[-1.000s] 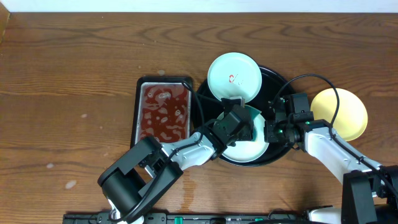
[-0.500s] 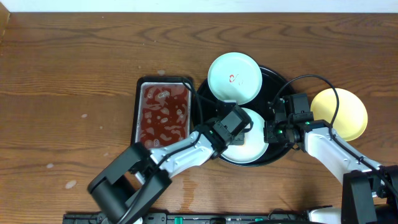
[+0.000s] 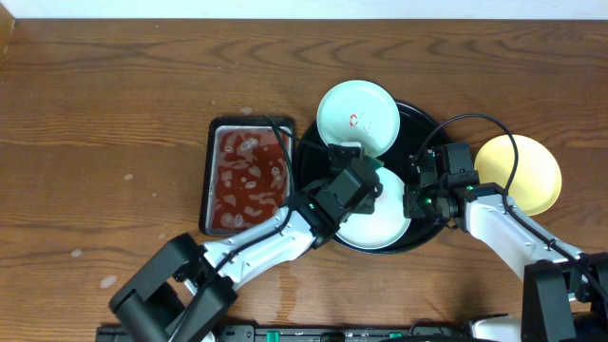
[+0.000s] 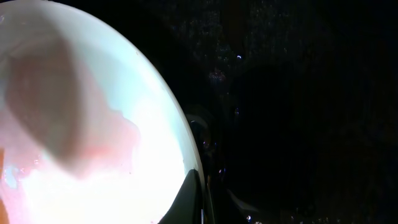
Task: Clean dirty plates on tray and stack at the side
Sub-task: 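Scrub the mint plate surface with the sponge using left gripper, then return the sponge to the water tray with left gripper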
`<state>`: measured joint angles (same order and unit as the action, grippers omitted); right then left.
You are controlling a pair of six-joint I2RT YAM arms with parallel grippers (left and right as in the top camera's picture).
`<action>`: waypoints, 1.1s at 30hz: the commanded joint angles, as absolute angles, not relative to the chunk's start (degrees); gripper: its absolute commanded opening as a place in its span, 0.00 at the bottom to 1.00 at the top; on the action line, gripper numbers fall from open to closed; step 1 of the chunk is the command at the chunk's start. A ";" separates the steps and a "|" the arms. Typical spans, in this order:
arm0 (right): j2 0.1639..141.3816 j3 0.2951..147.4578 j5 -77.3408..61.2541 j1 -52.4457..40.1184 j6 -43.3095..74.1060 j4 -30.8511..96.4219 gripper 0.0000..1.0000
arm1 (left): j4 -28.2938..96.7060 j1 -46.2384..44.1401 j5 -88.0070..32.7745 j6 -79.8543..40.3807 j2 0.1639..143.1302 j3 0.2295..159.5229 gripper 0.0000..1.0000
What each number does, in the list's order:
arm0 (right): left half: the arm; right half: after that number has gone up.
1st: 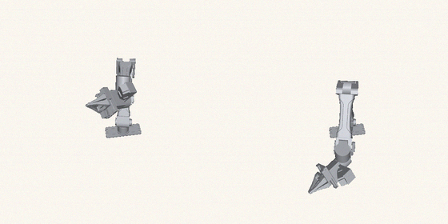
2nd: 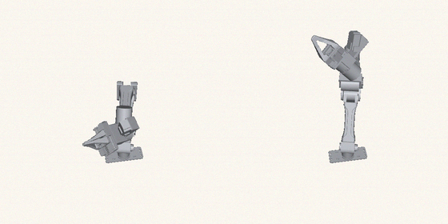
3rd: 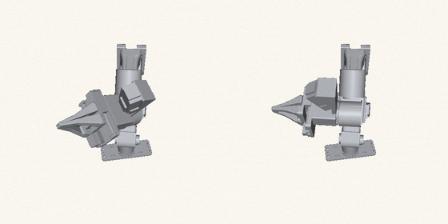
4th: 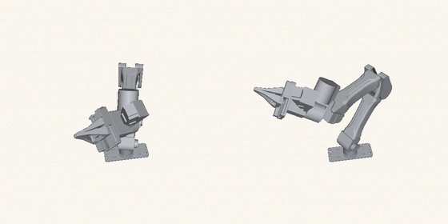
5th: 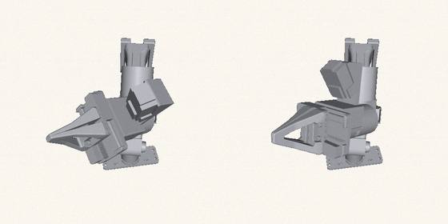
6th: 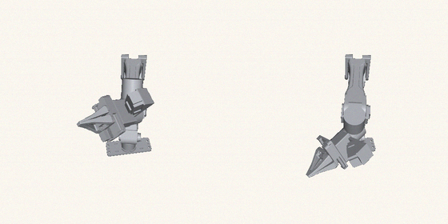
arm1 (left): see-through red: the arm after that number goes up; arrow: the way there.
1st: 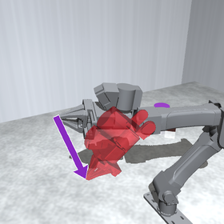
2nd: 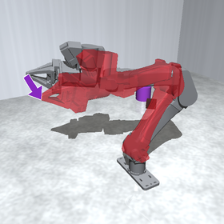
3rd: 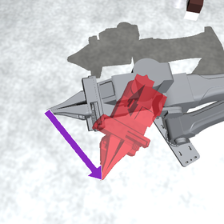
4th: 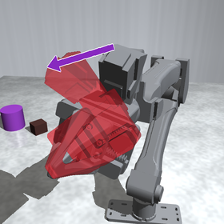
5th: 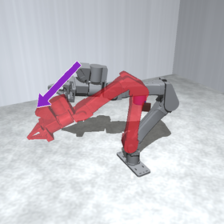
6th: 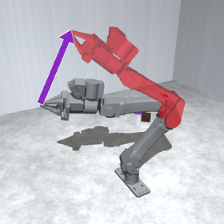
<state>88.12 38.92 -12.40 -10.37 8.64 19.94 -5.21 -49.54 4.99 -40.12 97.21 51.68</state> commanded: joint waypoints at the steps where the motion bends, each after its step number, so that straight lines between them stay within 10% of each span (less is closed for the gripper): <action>1: 88.42 38.87 -10.52 -10.59 8.03 19.94 0.01 | -9.26 -49.32 3.90 -41.25 100.03 51.35 0.07; 33: 88.42 38.87 -10.52 -10.59 8.01 19.99 0.01 | 7.99 -44.56 4.99 -34.50 91.72 51.35 0.07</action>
<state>88.12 38.92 -12.36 -10.37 8.49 19.92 6.68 -46.94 3.40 -36.80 95.42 51.79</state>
